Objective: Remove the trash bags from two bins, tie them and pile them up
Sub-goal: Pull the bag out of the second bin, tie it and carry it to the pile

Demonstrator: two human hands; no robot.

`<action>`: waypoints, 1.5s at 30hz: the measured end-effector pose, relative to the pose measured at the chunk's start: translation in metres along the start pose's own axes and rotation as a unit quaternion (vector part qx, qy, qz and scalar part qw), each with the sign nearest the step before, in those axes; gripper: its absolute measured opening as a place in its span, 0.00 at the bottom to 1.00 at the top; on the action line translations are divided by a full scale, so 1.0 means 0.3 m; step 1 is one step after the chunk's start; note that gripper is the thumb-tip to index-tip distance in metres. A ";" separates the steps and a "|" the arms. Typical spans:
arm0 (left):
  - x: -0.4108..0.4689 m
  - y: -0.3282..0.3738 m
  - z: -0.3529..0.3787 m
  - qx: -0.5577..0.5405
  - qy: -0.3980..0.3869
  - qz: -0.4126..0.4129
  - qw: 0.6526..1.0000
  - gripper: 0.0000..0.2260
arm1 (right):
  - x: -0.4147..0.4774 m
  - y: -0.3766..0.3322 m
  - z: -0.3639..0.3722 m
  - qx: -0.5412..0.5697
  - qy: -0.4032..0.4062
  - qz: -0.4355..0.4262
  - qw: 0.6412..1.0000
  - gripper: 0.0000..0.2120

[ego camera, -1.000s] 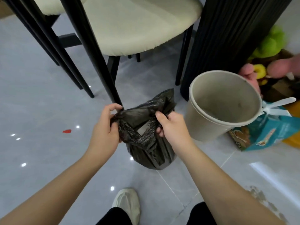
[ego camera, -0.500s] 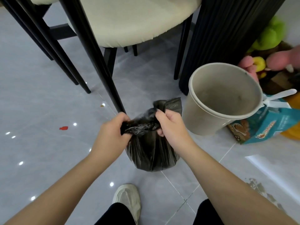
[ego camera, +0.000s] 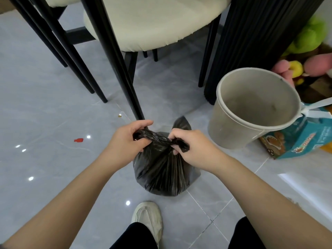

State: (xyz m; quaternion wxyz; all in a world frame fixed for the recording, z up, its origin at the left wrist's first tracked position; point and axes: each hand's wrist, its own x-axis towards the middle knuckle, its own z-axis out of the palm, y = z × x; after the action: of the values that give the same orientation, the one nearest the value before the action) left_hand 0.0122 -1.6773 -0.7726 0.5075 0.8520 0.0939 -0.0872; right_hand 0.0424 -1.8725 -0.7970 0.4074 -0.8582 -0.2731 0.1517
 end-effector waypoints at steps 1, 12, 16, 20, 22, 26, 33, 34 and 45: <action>0.003 0.000 0.000 0.006 -0.016 -0.008 1.000 0.16 | 0.000 0.004 0.002 -0.011 0.001 -0.021 1.000 0.06; 0.020 -0.024 0.032 0.009 -0.053 -0.016 0.998 0.07 | 0.008 0.009 0.017 0.384 0.125 0.140 0.904 0.09; 0.022 -0.026 0.045 -0.064 -0.071 -0.037 0.995 0.27 | 0.014 0.008 0.020 0.450 0.149 0.161 0.866 0.09; 0.018 -0.015 0.067 -0.035 -0.093 0.002 0.995 0.14 | 0.006 0.008 0.011 0.415 0.114 0.150 0.890 0.09; 0.013 -0.007 0.073 -0.012 -0.085 0.006 0.996 0.06 | 0.004 0.011 0.004 0.408 0.105 0.137 0.897 0.12; 0.004 0.006 0.061 0.010 -0.045 0.035 0.998 0.05 | -0.002 0.016 -0.015 0.291 0.078 0.128 0.945 0.11; -0.012 0.011 0.068 -0.007 -0.070 0.052 0.996 0.07 | -0.009 0.039 -0.007 0.176 0.030 0.152 0.972 0.10; -0.008 0.009 0.064 -0.008 -0.068 0.052 0.996 0.08 | -0.009 0.035 0.001 0.191 0.025 0.144 0.971 0.10; -0.004 0.010 0.067 -0.107 -0.102 -0.006 0.989 0.21 | -0.014 -0.023 -0.019 0.225 0.112 0.022 0.968 0.13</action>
State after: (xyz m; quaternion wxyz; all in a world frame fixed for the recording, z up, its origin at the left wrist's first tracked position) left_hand 0.0107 -1.6965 -0.7791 0.6020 0.7792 0.0553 -0.1657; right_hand 0.0392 -1.8750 -0.7880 0.6146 -0.7616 -0.1659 0.1213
